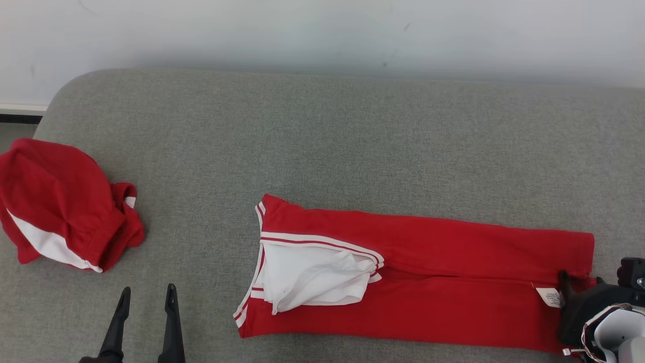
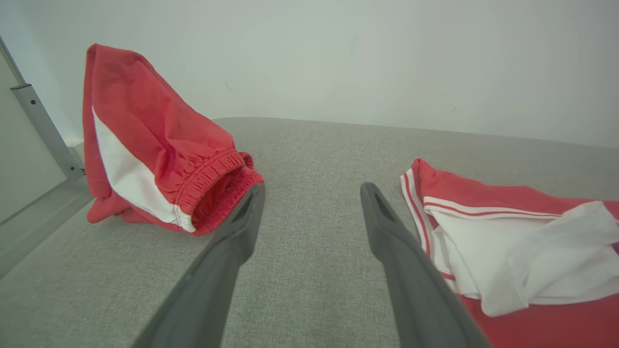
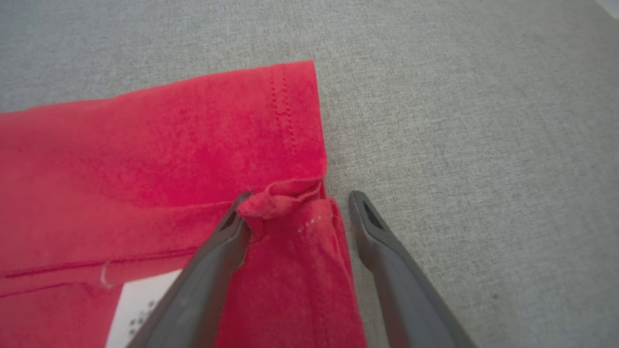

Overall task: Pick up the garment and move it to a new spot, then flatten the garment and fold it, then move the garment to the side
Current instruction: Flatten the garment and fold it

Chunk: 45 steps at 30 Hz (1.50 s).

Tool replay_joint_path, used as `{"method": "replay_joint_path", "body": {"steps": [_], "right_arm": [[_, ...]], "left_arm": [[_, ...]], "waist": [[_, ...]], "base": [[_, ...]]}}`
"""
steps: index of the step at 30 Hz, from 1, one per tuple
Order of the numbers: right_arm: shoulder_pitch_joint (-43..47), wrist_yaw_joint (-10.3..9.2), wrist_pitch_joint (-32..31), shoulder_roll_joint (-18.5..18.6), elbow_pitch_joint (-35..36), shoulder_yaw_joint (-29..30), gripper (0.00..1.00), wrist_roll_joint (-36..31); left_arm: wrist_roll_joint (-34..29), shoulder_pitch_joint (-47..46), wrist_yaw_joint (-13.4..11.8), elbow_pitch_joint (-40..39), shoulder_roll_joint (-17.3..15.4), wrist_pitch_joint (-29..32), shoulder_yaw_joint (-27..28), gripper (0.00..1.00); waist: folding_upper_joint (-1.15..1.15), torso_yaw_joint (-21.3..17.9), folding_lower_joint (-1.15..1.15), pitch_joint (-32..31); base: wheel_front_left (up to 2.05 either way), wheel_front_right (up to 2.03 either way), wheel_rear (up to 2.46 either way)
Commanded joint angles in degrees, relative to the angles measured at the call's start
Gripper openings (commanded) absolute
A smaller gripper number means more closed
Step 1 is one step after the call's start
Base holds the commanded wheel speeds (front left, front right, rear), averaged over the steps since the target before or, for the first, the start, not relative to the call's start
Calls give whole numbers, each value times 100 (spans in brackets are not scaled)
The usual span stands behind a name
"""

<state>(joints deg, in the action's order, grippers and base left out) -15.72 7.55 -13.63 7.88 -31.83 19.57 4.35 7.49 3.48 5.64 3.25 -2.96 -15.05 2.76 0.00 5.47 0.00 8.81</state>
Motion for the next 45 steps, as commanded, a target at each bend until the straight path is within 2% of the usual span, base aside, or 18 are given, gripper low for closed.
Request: {"method": "replay_joint_path", "body": {"steps": [1, 6, 7, 8, 9, 10, 16, 28, 37, 45], "right_arm": [[-13, -14, -5, 7, -120, 0, 100, 0], [-70, -13, -206, -106, -415, -119, 100, 135], [-65, 0, -253, -122, -461, -149, 82, 151], [-63, 0, -270, -133, -484, -156, 31, 165], [-52, 0, -300, -159, -499, -170, 9, 190], [-35, 0, -321, -170, -500, -181, 0, 199], [43, -14, -230, -84, -384, -141, 0, 225], [-102, -15, 263, 192, 137, 561, 0, -148], [-260, -15, 283, 405, 509, 922, 0, -526], [-190, -15, 63, 418, 849, 930, 0, -731]], "left_arm": [[30, -66, 19, -9, 10, -14, 12, 100], [23, -89, 14, 6, 10, -14, 27, 100], [20, -95, 10, 7, 11, -14, 26, 100], [23, -97, 5, 11, 11, -14, 25, 100], [25, -95, -2, 16, 11, -14, 24, 100], [29, -91, -10, 19, 11, -14, 25, 100], [69, -35, -48, 40, 10, -14, 53, 100], [108, 10, -142, -24, 10, -14, 118, 100], [79, -39, -139, 11, 10, -14, 133, 100], [118, -12, -157, 39, 10, -14, 109, 100]], "waist": [[0, 25, 0, 40], [0, 32, 0, 64], [0, 31, 0, 61], [0, 29, 0, 57], [0, 24, 0, 49], [0, 19, 0, 41], [0, -54, 0, -26], [0, -264, 0, -112], [0, -352, 0, -83], [0, -360, 0, -167]], "base": [[0, 0, 0], [0, 0, 0], [0, 0, 0], [0, 0, 0], [0, 0, 0], [0, 0, 0], [0, 0, 0], [0, 0, 0], [0, 0, 0], [0, 0, 0]]}}
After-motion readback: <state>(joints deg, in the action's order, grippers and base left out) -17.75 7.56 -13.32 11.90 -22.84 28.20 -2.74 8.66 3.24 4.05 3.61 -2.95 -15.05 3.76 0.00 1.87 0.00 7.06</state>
